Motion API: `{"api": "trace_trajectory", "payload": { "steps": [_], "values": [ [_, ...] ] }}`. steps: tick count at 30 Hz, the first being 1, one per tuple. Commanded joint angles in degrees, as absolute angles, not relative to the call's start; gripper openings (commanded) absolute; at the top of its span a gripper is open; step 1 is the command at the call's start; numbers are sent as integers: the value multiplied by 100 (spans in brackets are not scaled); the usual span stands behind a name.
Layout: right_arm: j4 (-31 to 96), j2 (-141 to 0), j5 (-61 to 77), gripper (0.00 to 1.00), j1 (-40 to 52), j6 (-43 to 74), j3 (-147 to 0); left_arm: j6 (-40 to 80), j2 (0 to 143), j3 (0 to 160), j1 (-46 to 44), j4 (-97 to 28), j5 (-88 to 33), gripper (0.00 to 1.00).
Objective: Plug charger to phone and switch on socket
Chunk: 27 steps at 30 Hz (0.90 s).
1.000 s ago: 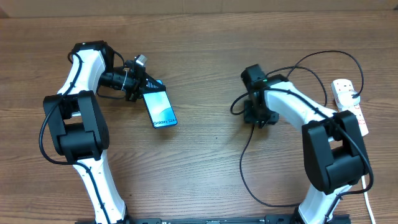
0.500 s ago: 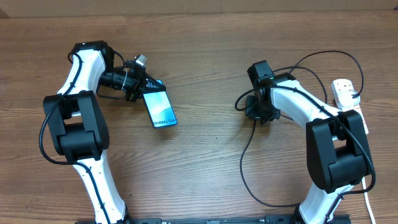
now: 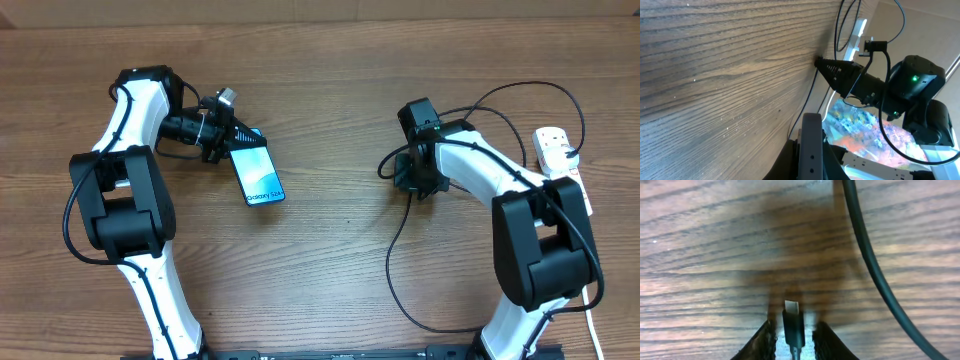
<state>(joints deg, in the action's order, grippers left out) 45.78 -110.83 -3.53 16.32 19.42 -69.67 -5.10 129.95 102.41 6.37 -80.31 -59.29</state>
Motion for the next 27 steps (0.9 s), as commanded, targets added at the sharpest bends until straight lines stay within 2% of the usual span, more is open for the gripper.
{"api": "trace_trajectory", "payload": {
  "steps": [1, 7, 11, 20, 24, 27],
  "values": [
    [4484, -11072, -373, 21, 1643, 1942, -6751, -644, 12805, 10333, 633, -8055, -6088, 4],
    [4593, -11072, -373, 8, 1643, 1942, -6751, -644, 12805, 10333, 631, -8075, -6088, 4],
    [4709, -11072, -373, 4, 1643, 1942, -6751, -644, 12805, 10333, 633, -8073, -6088, 4],
    [4657, -11072, -242, 4, 1643, 1929, -6759, -644, 12805, 10333, 631, -8071, -6093, 4],
    [4674, -10919, 1398, 4, 1601, 1208, -6960, -696, 12805, 10333, 631, -8130, -6265, 4],
    [4657, -10586, 3048, 4, 1594, 572, -7024, -1251, 12805, 10333, 631, -8329, -7109, 4]
  ]
}}
